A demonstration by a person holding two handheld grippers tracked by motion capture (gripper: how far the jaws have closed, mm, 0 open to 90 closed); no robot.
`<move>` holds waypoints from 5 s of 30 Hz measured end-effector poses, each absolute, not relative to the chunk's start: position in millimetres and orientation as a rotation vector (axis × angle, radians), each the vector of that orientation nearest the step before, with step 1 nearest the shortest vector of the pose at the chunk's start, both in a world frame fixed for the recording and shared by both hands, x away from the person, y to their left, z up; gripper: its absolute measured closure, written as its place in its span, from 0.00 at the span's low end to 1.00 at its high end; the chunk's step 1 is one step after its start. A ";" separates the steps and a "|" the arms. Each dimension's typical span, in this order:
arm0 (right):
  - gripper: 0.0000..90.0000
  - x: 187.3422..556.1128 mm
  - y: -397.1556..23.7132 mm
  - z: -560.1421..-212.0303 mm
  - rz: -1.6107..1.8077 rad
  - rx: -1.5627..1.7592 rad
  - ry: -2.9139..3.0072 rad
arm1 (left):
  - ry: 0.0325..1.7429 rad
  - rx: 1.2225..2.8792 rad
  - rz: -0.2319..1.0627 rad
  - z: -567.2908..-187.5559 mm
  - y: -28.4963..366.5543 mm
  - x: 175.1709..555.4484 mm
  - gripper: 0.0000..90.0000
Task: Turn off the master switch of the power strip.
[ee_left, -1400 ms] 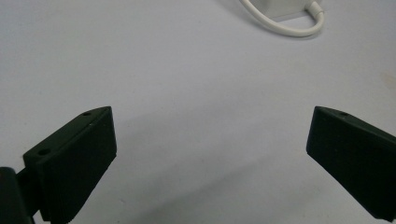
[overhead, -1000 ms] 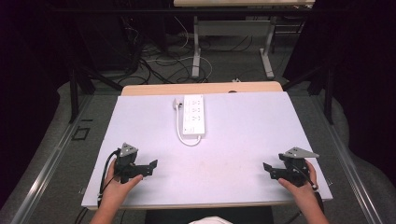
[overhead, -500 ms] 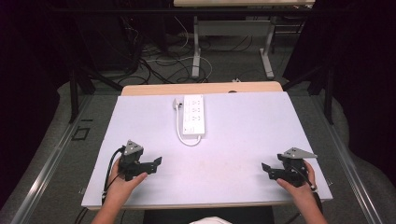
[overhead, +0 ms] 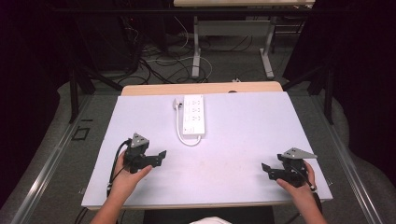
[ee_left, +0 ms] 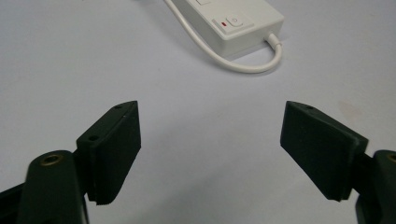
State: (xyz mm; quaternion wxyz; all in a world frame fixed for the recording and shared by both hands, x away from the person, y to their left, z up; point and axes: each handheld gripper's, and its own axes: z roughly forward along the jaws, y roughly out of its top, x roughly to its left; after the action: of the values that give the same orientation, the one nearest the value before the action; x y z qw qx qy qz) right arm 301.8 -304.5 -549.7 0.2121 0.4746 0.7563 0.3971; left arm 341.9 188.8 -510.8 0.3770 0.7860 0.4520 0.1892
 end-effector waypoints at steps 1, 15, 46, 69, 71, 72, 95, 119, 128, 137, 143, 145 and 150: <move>0.24 301.8 -304.5 -549.7 1.103 1.318 2.101 | 1.156 2.010 0.484 -510.8 188.8 341.9 0.25; 0.24 302.2 -305.8 -551.1 1.101 1.326 2.096 | 1.178 2.003 0.489 -491.8 187.3 357.8 0.38; 0.24 302.6 -305.3 -552.3 1.107 1.331 2.093 | 1.233 1.963 0.447 -453.8 172.4 388.6 0.48; 0.23 303.7 -305.8 -553.5 1.110 1.342 2.100 | 1.214 1.996 0.408 -458.4 138.4 413.0 0.65; 0.23 303.9 -305.8 -553.6 1.113 1.339 2.100 | 1.213 2.004 0.408 -458.7 136.3 414.8 0.67; 0.23 303.9 -305.7 -553.7 1.111 1.337 2.101 | 1.220 1.997 0.405 -459.0 134.9 415.5 0.68; 0.23 304.2 -304.9 -554.5 1.116 1.342 2.103 | 1.253 2.026 0.424 -467.6 107.9 435.4 0.88; 0.23 304.9 -305.0 -555.6 1.111 1.337 2.109 | 1.292 2.063 0.363 -485.1 91.1 455.2 1.00; 0.23 304.9 -304.6 -555.7 1.111 1.338 2.111 | 1.320 2.076 0.346 -493.2 83.2 462.5 1.00; 0.24 305.3 -304.6 -556.6 1.103 1.326 2.120 | 1.354 2.087 0.321 -500.2 77.0 468.5 1.00; 0.24 305.2 -304.6 -556.4 1.105 1.337 2.115 | 1.348 2.126 0.307 -505.5 74.4 471.3 1.00; 0.24 305.1 -304.6 -556.4 1.105 1.336 2.116 | 1.354 2.137 0.306 -506.9 73.2 471.6 1.00; 0.24 305.1 -303.9 -556.7 1.106 1.339 2.123 | 1.358 2.147 0.300 -509.9 70.7 472.1 1.00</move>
State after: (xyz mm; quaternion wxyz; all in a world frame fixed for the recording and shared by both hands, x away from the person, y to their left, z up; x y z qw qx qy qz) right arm 305.1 -303.9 -556.7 0.1980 0.4784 0.7587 0.3954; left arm 472.1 70.7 -509.9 0.2875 0.8039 0.5084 0.1124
